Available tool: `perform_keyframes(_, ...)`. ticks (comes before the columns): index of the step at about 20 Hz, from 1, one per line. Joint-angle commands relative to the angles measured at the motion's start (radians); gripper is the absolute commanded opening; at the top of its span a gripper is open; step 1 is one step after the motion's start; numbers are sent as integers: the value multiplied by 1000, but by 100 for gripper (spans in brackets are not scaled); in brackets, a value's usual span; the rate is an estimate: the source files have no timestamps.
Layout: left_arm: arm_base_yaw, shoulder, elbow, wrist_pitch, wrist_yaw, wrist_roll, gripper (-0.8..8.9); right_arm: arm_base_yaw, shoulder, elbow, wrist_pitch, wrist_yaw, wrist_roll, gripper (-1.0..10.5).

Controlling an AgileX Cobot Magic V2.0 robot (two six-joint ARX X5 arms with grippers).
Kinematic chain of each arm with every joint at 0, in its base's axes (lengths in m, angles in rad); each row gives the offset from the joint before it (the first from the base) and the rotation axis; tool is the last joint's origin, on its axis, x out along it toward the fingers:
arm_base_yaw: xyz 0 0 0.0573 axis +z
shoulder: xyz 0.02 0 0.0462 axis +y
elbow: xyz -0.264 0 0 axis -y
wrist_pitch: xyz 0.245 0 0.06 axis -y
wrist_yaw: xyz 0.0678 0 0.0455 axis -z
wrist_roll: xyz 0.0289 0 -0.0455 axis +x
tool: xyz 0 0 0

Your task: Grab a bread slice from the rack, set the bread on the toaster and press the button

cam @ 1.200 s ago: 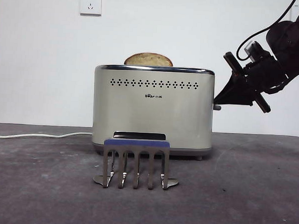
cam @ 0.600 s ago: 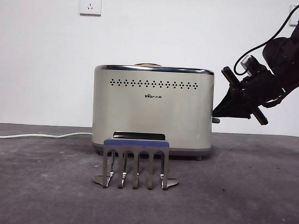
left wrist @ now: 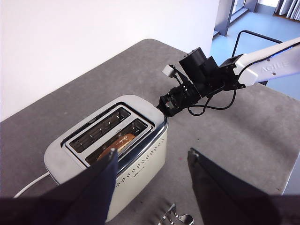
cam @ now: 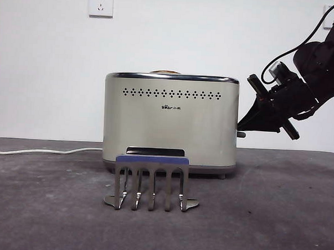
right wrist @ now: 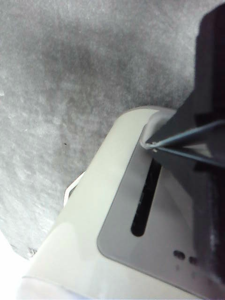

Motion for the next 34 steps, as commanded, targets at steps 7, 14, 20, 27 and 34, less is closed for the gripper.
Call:
perform_keyframes(7,0,-1,-5,-7,-2,-5,252,-6,-64,-13,-23,36,0,-12)
perform_keyframes(14,0,-1,-5,-10,-2,-3,252,-27,-378,-13,-160,38,-8,-12)
perform_keyframes(20,0,-1,-5,-37,-1,1,252,-9,-691,-13,-597,32,-195,-12)
perform_keyframes(27,0,-1,-5,-130,-1,1,251,18,-867,-13,-923,30,-344,-12)
perform_keyframes(34,0,-1,-5,-241,26,1,247,30,-982,-13,-1154,31,-430,-12)
